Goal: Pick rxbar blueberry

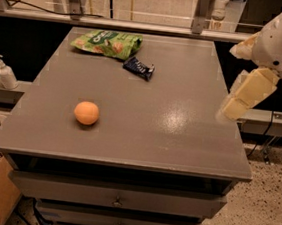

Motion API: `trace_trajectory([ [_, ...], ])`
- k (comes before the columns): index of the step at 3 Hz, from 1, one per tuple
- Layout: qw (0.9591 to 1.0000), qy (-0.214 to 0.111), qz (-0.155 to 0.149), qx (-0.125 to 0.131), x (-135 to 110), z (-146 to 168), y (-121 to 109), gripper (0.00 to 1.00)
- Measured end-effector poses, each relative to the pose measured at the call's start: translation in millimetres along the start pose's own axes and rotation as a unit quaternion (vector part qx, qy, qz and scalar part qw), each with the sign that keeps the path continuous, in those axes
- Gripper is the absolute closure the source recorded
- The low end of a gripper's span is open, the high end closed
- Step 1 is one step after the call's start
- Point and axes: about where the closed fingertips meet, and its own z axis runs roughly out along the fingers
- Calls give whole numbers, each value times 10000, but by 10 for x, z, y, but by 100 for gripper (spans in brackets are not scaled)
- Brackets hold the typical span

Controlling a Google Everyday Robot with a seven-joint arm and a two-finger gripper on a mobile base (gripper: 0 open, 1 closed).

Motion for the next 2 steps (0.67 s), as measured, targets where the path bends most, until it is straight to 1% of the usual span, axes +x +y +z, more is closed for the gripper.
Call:
trace_trajectory([
  [1, 9975, -655, 274, -64, -283, 269, -201, 0],
  [2, 9916, -1154, 570, 159, -587, 507, -406, 0],
])
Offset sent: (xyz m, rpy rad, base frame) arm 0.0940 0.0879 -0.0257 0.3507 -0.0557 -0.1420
